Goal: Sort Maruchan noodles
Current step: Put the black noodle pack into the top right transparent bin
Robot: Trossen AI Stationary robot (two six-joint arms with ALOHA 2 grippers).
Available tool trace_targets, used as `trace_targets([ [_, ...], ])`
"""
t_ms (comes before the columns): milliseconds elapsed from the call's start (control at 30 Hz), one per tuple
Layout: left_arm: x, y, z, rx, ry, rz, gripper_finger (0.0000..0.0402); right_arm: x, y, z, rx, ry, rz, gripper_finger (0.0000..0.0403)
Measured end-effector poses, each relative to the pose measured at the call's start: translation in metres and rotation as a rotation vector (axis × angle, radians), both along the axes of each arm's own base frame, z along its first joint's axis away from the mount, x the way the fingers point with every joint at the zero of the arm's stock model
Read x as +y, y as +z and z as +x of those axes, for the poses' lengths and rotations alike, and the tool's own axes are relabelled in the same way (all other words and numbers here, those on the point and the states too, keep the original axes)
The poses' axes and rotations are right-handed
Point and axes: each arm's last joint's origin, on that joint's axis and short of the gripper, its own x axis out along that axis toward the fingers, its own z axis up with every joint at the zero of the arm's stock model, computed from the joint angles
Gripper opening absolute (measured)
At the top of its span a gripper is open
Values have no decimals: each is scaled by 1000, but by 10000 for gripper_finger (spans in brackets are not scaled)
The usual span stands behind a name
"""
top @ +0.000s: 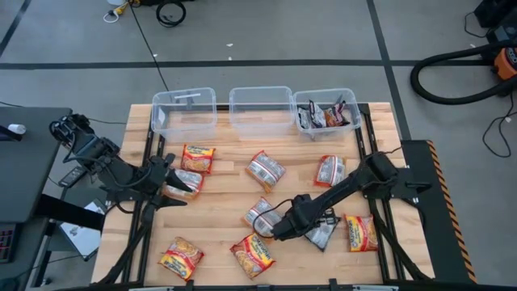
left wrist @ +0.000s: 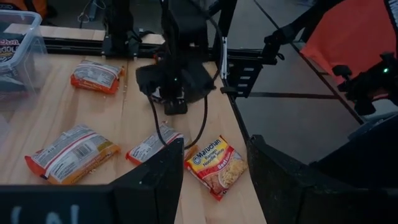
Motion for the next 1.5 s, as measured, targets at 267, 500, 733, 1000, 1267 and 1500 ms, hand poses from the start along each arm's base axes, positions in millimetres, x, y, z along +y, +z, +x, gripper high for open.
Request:
trace_targets([
  [267, 10, 7, -10, -55, 48, -12, 180, -27, 90, -25, -331, 258, -280, 7],
  [500, 12, 10, -10, -99, 103, -7, 180, -95, 164, -73, -346, 374, -600, 5],
  [733, 14, 12, -9, -133, 201, 12, 180, -180, 215, -112, -309, 430, -803, 5],
  [1000, 16, 17, -3, -198, 329, 49, 180, -252, 219, -143, -220, 585, -851, 5],
  [1267, 33, 11, 37, -167, 460, 52, 180, -304, 162, -158, -359, 674, -831, 5],
  [1500, 73, 1, 81, -125, 499, 10, 180, -333, 122, -169, -361, 702, -761, 5],
])
